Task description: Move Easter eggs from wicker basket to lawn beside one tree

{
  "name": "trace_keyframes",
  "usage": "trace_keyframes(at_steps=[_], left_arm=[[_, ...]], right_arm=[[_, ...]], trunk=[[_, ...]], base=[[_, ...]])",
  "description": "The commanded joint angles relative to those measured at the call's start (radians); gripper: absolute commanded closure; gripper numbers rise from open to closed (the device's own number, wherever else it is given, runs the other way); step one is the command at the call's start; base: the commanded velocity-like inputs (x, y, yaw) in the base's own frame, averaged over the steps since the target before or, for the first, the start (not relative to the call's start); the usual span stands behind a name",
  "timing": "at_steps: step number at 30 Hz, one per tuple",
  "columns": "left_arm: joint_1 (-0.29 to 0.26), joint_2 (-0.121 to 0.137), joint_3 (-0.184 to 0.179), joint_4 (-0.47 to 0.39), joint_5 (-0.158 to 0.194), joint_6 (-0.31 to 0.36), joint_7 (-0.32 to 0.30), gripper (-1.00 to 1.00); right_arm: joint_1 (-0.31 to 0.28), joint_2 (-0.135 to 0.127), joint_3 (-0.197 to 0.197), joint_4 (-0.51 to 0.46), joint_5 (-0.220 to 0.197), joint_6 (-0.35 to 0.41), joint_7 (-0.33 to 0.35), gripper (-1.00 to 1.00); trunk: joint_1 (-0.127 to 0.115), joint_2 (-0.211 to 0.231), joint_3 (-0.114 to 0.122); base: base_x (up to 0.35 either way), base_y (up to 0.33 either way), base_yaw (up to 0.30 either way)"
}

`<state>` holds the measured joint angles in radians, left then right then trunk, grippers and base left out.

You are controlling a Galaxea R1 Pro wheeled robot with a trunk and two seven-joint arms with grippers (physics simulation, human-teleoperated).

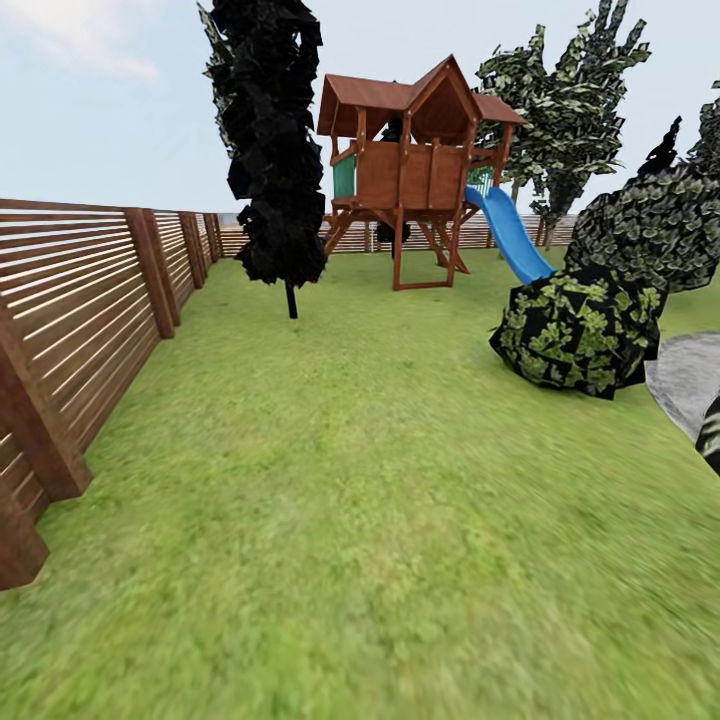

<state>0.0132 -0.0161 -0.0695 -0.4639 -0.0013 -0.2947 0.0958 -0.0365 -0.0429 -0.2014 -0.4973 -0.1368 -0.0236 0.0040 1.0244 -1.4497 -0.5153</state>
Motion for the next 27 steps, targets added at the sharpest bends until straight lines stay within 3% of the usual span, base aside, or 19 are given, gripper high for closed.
trace_keyframes(at_steps=[1, 27], left_arm=[[0.000, 0.001, -0.008, -0.001, 0.000, -0.001, 0.010, -1.00], [0.001, 0.001, -0.008, -0.001, 0.000, -0.001, 0.010, -1.00]], right_arm=[[0.000, 0.000, 0.000, 0.000, -0.010, -0.002, 0.000, -1.00], [0.000, 0.000, 0.000, 0.001, -0.010, -0.002, 0.000, -1.00]], trunk=[[0.001, 0.000, -0.001], [0.001, 0.000, -0.001]], base=[[0.334, 0.000, 0.000], [0.334, 0.000, 0.000]])
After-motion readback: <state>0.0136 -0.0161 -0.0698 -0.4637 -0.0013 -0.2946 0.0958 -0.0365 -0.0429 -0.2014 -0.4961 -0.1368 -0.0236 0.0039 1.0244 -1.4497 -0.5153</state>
